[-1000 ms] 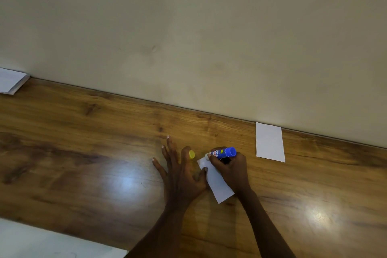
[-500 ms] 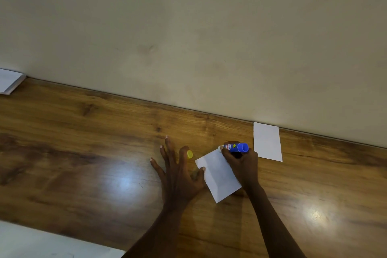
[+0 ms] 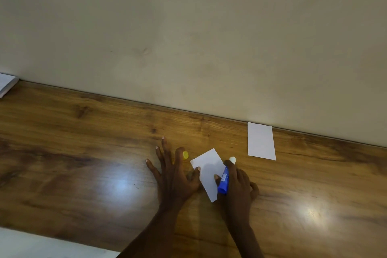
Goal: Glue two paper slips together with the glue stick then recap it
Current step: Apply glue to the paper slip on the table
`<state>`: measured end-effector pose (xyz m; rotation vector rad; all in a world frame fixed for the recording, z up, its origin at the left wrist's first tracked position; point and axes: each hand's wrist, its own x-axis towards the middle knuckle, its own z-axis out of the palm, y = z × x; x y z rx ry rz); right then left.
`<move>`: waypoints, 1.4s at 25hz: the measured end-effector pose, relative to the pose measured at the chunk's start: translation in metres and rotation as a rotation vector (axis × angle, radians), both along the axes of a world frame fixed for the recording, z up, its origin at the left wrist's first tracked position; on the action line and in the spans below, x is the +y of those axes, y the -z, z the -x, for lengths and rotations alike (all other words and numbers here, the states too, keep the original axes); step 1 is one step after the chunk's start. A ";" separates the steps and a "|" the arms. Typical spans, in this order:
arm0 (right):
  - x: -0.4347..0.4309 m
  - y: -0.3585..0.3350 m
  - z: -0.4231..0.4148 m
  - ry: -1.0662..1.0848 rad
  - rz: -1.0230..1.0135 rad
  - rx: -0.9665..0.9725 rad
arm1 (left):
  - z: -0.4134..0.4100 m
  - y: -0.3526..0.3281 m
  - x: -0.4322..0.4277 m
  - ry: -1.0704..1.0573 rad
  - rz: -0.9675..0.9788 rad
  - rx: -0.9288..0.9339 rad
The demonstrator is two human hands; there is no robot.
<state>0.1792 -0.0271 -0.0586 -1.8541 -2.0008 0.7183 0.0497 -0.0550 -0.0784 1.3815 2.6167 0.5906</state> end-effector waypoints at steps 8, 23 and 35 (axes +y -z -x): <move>-0.006 -0.010 0.000 0.318 0.018 0.491 | 0.001 0.003 0.000 0.007 0.017 0.000; 0.072 -0.017 -0.009 -0.355 -0.088 0.280 | 0.001 -0.001 -0.002 0.010 -0.004 -0.044; 0.025 -0.008 0.027 0.025 0.305 0.856 | 0.001 0.004 -0.002 0.042 0.047 -0.034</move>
